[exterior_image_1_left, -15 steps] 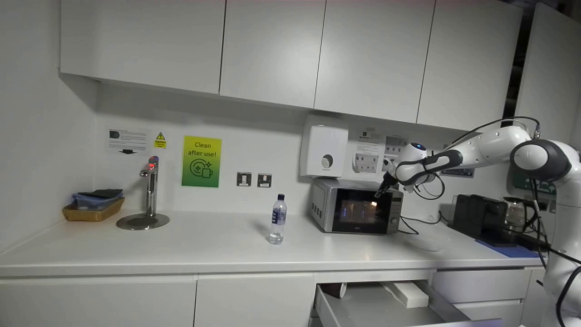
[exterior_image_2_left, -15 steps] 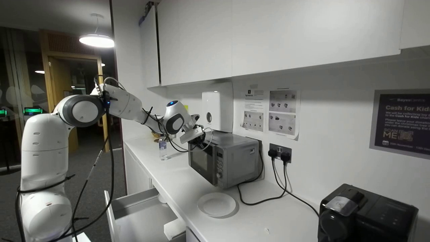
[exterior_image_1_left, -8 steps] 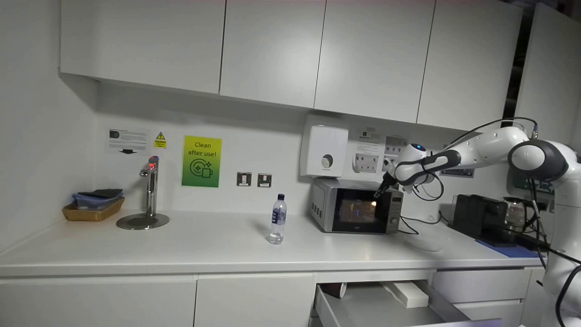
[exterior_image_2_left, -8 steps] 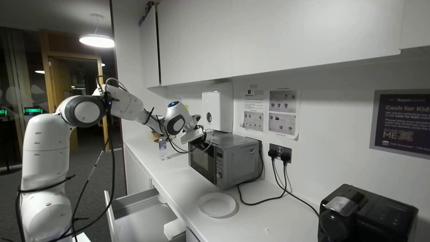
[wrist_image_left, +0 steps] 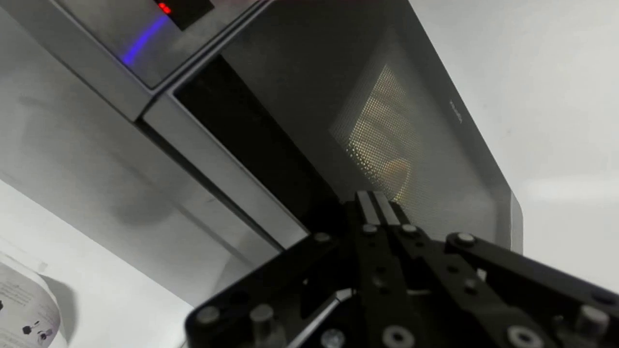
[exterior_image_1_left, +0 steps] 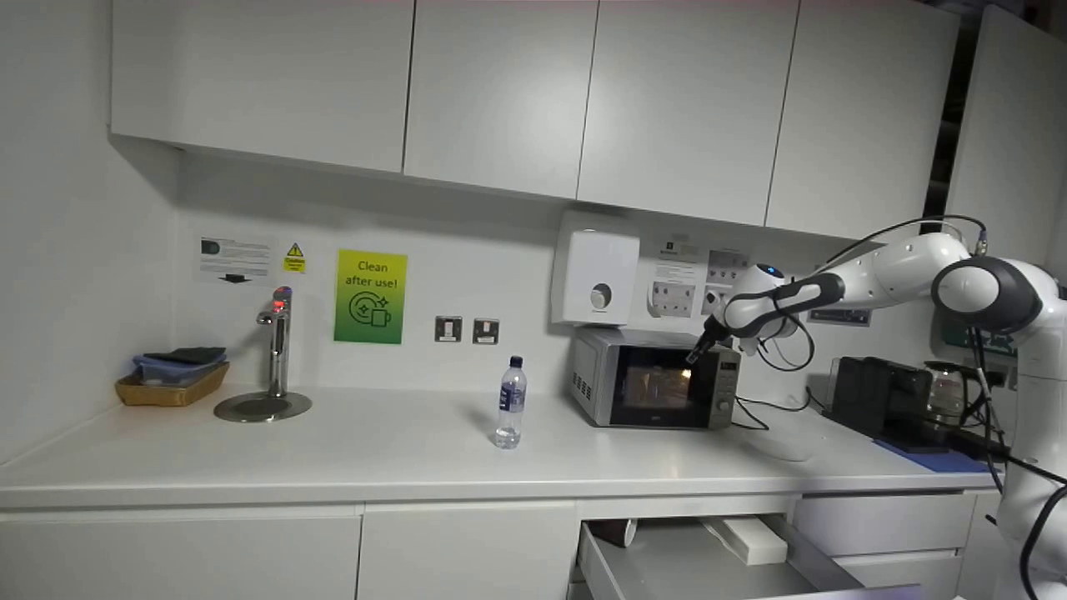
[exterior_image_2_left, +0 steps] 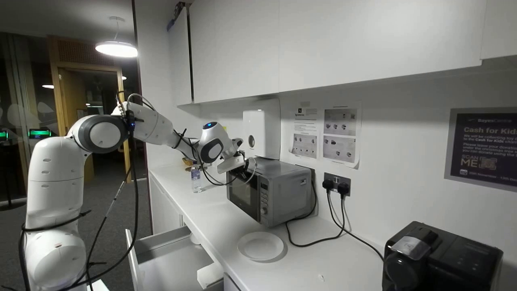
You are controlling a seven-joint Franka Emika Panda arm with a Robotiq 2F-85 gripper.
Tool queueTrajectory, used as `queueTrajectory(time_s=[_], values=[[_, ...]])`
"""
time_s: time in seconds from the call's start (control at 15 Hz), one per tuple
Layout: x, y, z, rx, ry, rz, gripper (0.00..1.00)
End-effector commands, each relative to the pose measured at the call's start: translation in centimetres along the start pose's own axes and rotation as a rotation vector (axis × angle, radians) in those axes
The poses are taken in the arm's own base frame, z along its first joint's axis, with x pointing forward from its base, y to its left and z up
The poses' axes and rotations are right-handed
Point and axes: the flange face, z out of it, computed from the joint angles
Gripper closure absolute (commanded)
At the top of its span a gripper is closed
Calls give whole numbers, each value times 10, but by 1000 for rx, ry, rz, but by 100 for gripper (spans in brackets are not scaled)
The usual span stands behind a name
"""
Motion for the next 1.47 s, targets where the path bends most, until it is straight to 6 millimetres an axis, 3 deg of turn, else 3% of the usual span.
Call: queueTrajectory(time_s=[0.0,0.4,1.4], values=[[8,32,14,-69,89,26,100],[7,38,20,-59,117,45,100],[-4,24,2,28,36,15,100]])
